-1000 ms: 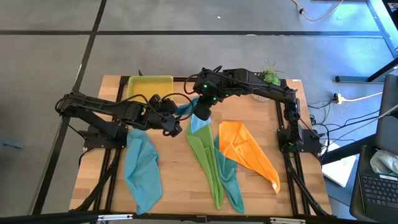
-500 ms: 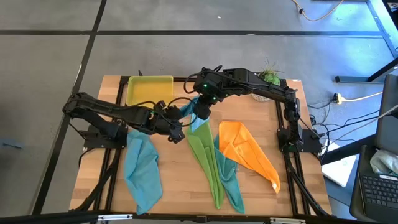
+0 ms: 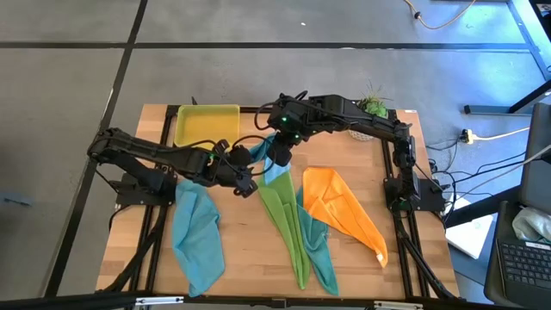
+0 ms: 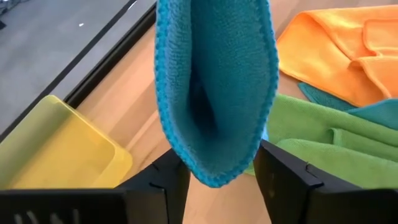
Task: Fold microfiber towels
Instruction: Fold the center blue towel
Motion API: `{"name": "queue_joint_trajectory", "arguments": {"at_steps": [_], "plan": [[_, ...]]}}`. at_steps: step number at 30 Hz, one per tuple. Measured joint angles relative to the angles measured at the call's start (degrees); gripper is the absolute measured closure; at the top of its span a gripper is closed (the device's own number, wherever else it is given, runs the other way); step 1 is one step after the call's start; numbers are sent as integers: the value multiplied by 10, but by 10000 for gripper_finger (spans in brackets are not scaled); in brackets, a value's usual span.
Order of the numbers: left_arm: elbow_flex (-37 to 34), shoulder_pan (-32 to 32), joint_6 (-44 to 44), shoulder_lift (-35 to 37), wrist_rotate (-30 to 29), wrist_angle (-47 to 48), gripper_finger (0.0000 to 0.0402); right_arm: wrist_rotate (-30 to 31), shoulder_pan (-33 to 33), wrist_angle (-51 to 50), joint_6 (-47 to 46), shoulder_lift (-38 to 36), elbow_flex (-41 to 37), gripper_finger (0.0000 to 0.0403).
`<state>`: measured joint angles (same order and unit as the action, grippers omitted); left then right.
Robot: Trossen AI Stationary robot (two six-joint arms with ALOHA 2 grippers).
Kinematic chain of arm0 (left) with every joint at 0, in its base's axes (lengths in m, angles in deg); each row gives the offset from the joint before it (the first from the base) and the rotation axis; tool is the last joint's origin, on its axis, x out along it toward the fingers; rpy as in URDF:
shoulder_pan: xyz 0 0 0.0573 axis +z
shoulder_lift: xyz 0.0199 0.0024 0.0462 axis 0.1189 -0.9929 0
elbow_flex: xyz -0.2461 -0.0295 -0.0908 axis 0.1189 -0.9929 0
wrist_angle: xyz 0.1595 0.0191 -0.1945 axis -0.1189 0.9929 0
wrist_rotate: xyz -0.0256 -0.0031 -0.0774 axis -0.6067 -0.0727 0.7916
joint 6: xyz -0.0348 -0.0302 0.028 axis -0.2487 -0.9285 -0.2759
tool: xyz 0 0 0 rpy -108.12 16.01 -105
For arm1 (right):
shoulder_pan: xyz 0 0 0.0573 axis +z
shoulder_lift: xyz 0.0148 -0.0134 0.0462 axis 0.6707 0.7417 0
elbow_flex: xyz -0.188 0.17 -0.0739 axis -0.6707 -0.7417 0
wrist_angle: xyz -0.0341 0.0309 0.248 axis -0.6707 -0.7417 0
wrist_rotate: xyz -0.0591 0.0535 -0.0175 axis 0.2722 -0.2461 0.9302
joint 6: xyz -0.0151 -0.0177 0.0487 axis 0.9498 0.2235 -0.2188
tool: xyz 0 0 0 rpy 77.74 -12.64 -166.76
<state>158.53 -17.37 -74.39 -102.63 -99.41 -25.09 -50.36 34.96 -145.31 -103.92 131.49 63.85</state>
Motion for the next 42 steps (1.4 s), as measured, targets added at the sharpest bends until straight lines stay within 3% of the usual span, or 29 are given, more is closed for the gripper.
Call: {"name": "queue_joint_trajectory", "arguments": {"at_steps": [4,8,10,20,29,36,42], "plan": [[0,-5,1,0,24,10,285,4,0,0,1,0,0,395],[0,-12,4,0,28,12,372,4,0,-1,1,0,0,395],[0,-13,6,7,28,9,392,4,0,-1,1,0,0,395],[0,-17,25,63,25,4,399,5,-1,-8,2,0,0,395],[0,-84,173,128,27,-48,400,6,-2,-8,1,0,0,395],[0,-92,327,93,0,-77,391,5,-2,2,-2,0,0,395],[0,-59,347,58,-48,-101,385,5,-2,3,-13,0,0,395]]}}
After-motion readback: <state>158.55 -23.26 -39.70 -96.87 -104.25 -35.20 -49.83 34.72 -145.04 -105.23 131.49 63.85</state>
